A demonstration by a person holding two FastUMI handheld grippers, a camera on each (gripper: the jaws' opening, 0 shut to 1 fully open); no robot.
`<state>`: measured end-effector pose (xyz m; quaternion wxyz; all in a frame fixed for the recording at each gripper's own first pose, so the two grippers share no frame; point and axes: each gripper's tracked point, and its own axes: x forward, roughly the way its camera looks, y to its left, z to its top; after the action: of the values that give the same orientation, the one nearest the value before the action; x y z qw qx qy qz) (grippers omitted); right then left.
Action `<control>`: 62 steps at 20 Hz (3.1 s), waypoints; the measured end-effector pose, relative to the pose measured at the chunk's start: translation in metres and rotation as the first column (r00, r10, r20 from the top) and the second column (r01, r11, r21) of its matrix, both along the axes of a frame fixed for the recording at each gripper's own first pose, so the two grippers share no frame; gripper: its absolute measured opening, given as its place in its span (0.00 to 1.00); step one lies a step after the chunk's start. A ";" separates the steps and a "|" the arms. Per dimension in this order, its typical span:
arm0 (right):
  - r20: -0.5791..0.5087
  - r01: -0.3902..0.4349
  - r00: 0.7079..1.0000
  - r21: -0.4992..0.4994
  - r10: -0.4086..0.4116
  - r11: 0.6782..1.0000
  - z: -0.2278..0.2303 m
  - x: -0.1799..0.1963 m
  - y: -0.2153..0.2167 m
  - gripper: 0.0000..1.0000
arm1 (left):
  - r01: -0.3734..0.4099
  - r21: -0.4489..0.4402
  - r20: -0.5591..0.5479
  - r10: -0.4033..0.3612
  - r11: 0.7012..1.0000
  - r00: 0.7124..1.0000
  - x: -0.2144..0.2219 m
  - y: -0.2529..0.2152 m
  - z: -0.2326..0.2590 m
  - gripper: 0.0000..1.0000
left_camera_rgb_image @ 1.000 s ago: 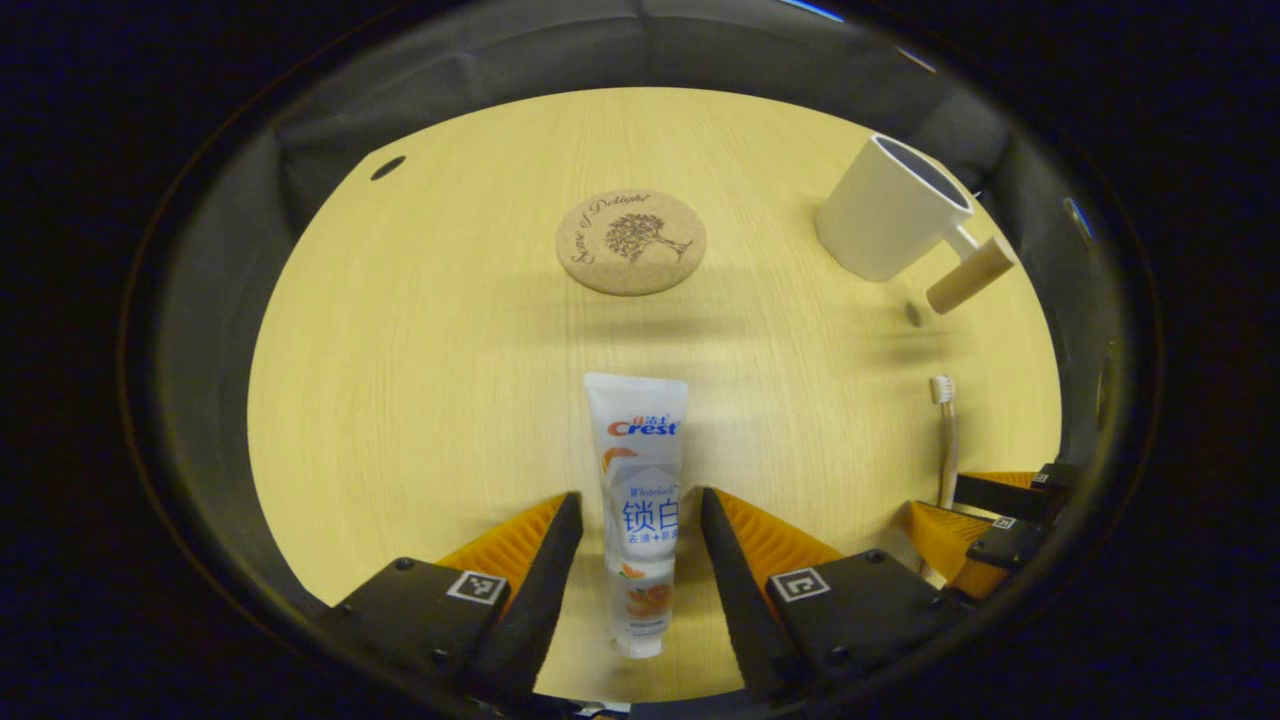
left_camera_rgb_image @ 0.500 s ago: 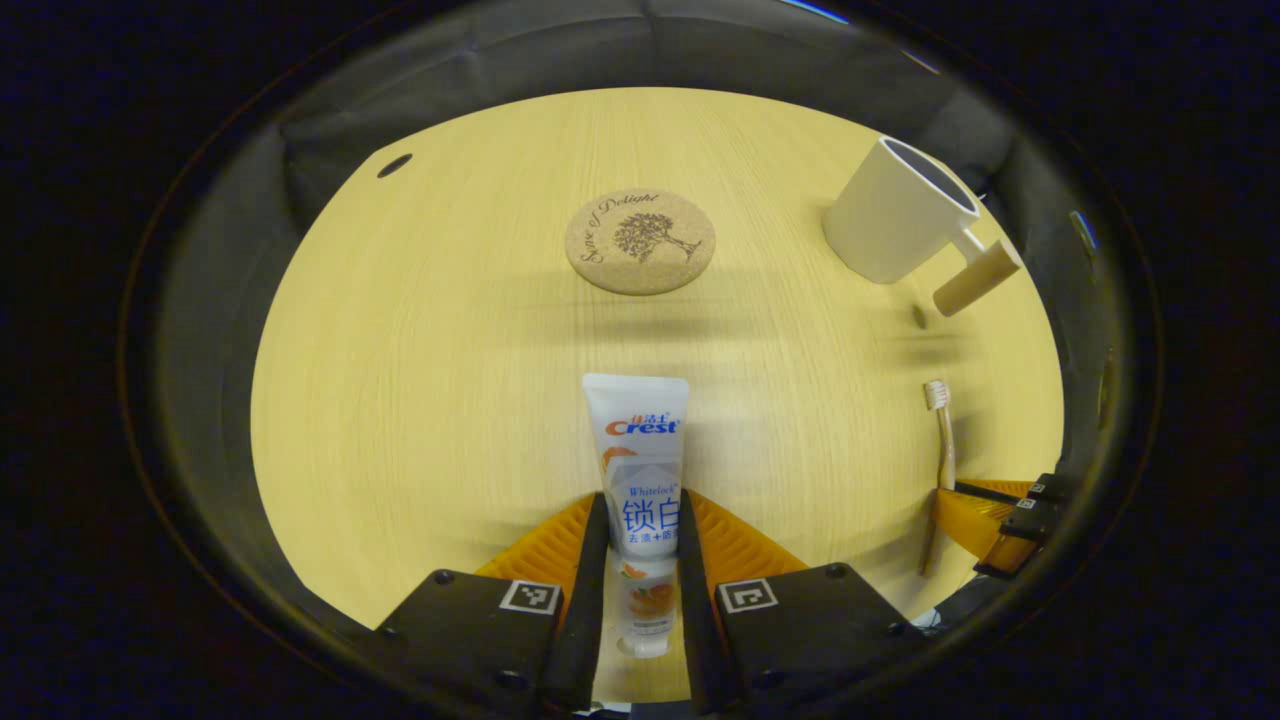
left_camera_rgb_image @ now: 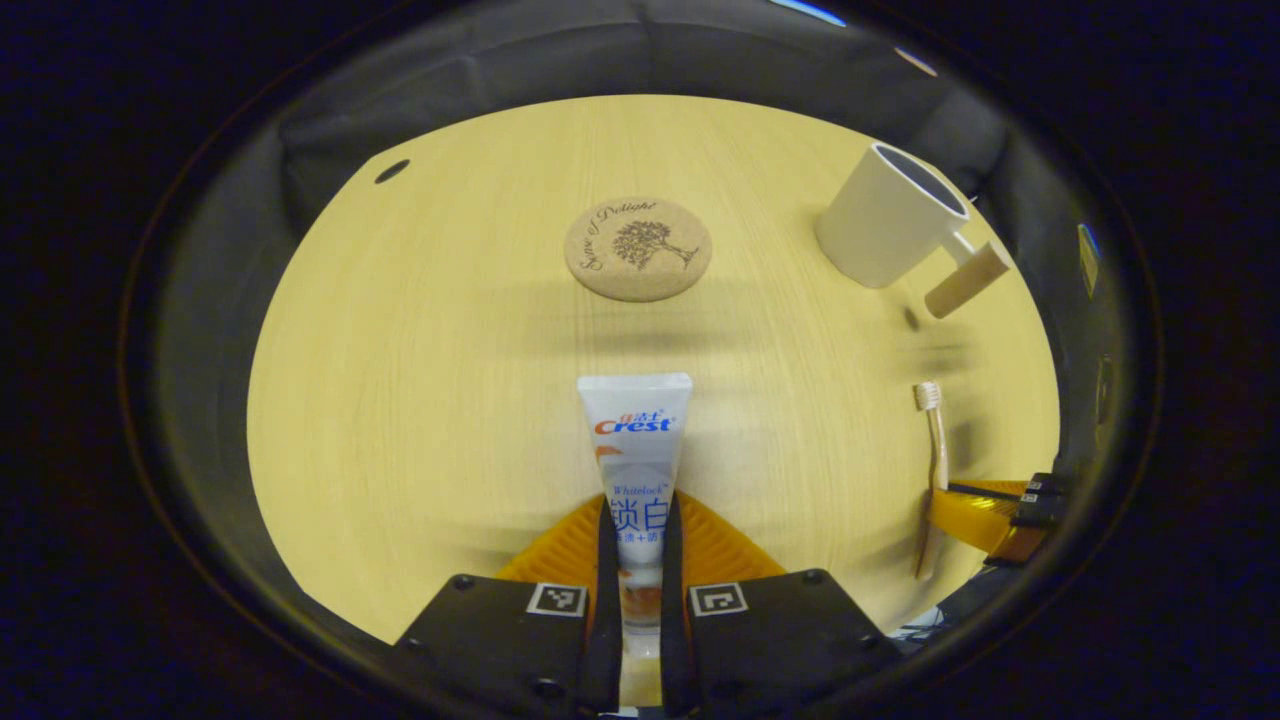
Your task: Put the toothbrush and toothpaste on the desktop into the cup, then pick up the cup and place it on the coaster on the desktop.
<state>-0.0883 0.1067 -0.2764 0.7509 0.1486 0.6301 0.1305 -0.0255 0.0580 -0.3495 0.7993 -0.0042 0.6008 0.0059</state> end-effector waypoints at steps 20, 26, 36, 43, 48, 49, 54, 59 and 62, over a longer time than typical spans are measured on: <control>0.597 0.020 0.791 0.196 -0.136 0.980 0.106 0.082 0.015 0.02 | -0.003 -0.045 0.496 0.025 0.999 0.868 0.060 -0.012 0.093 0.23; 0.697 0.033 0.699 0.191 -0.159 0.981 0.133 0.123 0.011 0.02 | 0.011 -0.075 0.614 0.037 0.997 0.789 0.092 -0.022 0.130 0.23; 0.823 0.051 0.525 0.221 -0.215 0.974 0.184 0.187 0.004 0.02 | 0.028 -0.099 0.797 0.063 0.995 0.600 0.137 -0.031 0.194 0.23; 0.884 0.054 0.435 0.167 -0.173 0.985 0.183 0.238 0.000 0.02 | 0.017 -0.120 0.889 0.100 0.993 0.447 0.162 -0.030 0.239 0.23; 0.890 0.052 0.436 0.121 -0.132 0.991 0.152 0.265 0.004 0.02 | 0.012 -0.111 0.903 0.096 0.994 0.418 0.170 -0.034 0.246 0.22; 0.887 0.053 0.446 0.106 -0.118 0.993 0.143 0.268 0.005 0.02 | 0.011 -0.111 0.903 0.096 0.994 0.419 0.171 -0.035 0.246 0.22; 0.867 0.047 0.495 0.047 -0.064 0.998 0.112 0.273 0.006 0.02 | 0.009 -0.111 0.890 0.095 0.994 0.446 0.176 -0.034 0.237 0.21; 0.843 0.073 0.533 0.050 -0.081 0.996 0.101 0.266 0.000 0.05 | 0.025 -0.105 0.885 0.082 0.994 0.459 0.177 -0.038 0.235 0.22; 0.838 0.080 0.539 0.055 -0.089 0.995 0.104 0.256 -0.005 0.06 | 0.032 -0.110 0.883 0.083 0.993 0.463 0.175 -0.042 0.234 0.22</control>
<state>0.1673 0.1022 -0.1729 0.9652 0.1020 0.1862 0.1525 0.1493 0.0159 -0.1150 0.9931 -0.0601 0.0989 -0.0184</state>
